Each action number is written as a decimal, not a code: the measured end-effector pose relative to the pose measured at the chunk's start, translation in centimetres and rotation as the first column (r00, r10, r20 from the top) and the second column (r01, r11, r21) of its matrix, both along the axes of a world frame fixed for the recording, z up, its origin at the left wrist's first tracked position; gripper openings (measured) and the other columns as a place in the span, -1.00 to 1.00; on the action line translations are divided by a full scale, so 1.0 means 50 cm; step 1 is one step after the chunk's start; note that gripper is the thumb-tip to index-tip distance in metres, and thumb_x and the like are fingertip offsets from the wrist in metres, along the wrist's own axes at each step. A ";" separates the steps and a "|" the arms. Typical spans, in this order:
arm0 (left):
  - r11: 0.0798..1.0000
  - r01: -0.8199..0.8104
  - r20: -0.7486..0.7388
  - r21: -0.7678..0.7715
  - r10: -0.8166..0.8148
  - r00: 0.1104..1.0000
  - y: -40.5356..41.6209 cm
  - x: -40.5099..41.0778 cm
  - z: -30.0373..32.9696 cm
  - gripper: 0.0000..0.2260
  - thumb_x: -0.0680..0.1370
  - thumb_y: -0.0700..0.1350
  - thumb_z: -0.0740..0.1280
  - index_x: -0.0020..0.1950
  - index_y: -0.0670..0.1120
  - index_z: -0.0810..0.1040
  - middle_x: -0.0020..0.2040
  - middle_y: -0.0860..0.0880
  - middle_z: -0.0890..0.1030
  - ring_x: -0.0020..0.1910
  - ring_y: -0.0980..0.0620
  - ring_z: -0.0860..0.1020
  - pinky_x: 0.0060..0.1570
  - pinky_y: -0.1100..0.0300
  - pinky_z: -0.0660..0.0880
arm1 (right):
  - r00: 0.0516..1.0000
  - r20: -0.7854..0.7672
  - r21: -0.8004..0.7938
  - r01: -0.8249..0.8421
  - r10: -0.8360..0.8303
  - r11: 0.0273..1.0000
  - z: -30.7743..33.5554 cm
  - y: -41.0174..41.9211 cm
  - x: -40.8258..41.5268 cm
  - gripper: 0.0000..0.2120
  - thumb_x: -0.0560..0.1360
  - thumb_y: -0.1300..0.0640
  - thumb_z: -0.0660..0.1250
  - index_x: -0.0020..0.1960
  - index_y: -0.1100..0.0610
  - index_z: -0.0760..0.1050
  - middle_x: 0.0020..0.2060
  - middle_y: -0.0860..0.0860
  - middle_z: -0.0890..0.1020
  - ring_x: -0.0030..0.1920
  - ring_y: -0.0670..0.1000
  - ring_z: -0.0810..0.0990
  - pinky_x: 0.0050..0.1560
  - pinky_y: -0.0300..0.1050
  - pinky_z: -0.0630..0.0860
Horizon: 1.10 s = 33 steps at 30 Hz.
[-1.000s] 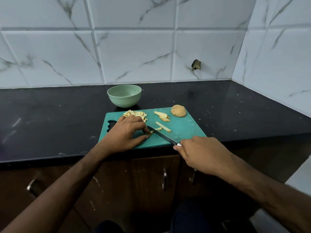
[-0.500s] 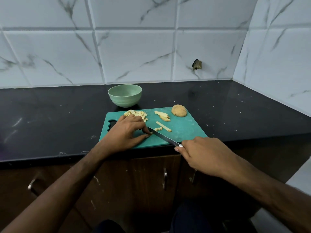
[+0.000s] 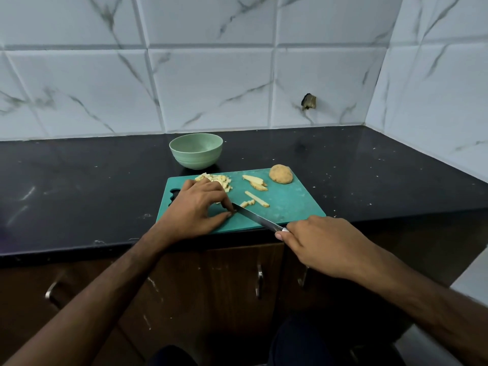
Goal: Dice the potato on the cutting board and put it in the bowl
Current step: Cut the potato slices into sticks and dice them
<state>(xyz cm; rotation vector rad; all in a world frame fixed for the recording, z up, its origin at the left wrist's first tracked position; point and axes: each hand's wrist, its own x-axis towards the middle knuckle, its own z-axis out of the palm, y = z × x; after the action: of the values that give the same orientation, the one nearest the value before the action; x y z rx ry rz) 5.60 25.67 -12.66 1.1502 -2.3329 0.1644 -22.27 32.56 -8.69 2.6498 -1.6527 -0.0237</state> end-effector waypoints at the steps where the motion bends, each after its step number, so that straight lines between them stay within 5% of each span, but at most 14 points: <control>1: 1.000 -0.003 -0.002 -0.003 0.003 1.000 0.000 0.001 0.000 -0.80 0.53 0.22 0.27 -0.01 0.18 0.61 -0.02 0.25 0.52 0.05 0.23 0.44 0.03 0.12 0.26 | 1.000 0.011 0.010 0.005 -0.005 1.000 0.003 -0.002 -0.003 -0.57 0.69 -0.26 -0.08 -0.21 -0.06 0.32 -0.27 -0.08 0.50 -0.28 -0.12 0.47 -0.25 -0.13 0.39; 5: 0.999 -0.028 -0.048 -0.030 0.027 0.999 0.004 0.000 0.001 -0.84 0.52 0.19 0.31 -0.06 0.14 0.53 -0.08 0.25 0.51 0.00 0.22 0.45 0.07 0.08 0.33 | 0.999 0.042 -0.010 0.014 -0.014 1.000 0.018 0.001 -0.013 -0.53 0.68 -0.27 -0.09 -0.18 -0.04 0.38 -0.25 -0.09 0.53 -0.22 -0.10 0.53 -0.09 -0.05 0.53; 11: 0.998 -0.037 -0.041 -0.050 0.035 0.999 0.003 0.000 0.001 -0.80 0.51 0.24 0.33 -0.10 0.15 0.46 -0.12 0.24 0.47 -0.05 0.18 0.44 0.02 0.07 0.33 | 1.000 -0.001 -0.005 -0.021 0.021 1.000 0.001 0.008 -0.007 -0.57 0.69 -0.25 -0.06 -0.20 -0.06 0.33 -0.27 -0.07 0.53 -0.27 -0.11 0.52 -0.31 -0.18 0.35; 18: 0.998 -0.060 -0.034 -0.035 0.059 0.998 0.003 -0.001 -0.001 -0.83 0.51 0.19 0.40 -0.09 0.16 0.48 -0.12 0.24 0.49 -0.04 0.20 0.44 0.00 0.11 0.28 | 1.000 -0.003 0.068 0.005 -0.004 0.998 0.015 -0.011 -0.014 -0.53 0.68 -0.28 -0.07 -0.14 -0.03 0.42 -0.23 -0.08 0.53 -0.22 -0.12 0.50 -0.19 -0.08 0.43; 23: 0.999 -0.051 -0.024 -0.011 0.051 0.998 0.003 -0.003 -0.001 -0.86 0.53 0.16 0.38 -0.04 0.15 0.49 -0.06 0.22 0.53 0.00 0.19 0.46 0.03 0.10 0.28 | 0.948 0.294 0.317 0.026 -0.124 0.948 0.044 -0.043 -0.042 -0.52 0.70 -0.21 0.02 -0.15 0.10 0.46 -0.38 -0.01 0.53 -0.46 -0.04 0.50 -0.38 -0.15 0.48; 29: 1.000 -0.018 0.019 0.011 0.018 1.000 -0.003 -0.004 -0.005 -0.82 0.58 0.13 0.30 0.15 0.14 0.51 0.10 0.23 0.53 0.12 0.24 0.46 0.12 0.09 0.31 | 0.864 0.474 0.323 0.007 -0.169 0.946 0.033 -0.121 -0.069 -0.51 0.69 -0.21 0.07 -0.22 0.12 0.41 -0.58 -0.07 0.45 -0.55 0.02 0.41 -0.51 -0.17 0.40; 33: 0.998 0.022 0.089 0.065 -0.028 0.996 -0.014 -0.009 -0.002 -0.72 0.64 0.13 0.22 0.34 0.16 0.47 0.29 0.23 0.50 0.33 0.28 0.36 0.25 0.11 0.22 | 0.685 0.706 0.336 -0.099 -0.181 0.937 0.011 -0.168 -0.056 -0.53 0.69 -0.19 0.11 -0.21 0.15 0.38 -0.55 0.00 0.38 -0.60 -0.01 0.28 -0.57 -0.20 0.31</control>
<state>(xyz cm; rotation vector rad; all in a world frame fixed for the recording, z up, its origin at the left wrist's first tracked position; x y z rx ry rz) 5.17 24.95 -12.77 1.1656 -2.4471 0.1355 -25.06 24.17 -8.15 3.1203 -2.0534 0.9722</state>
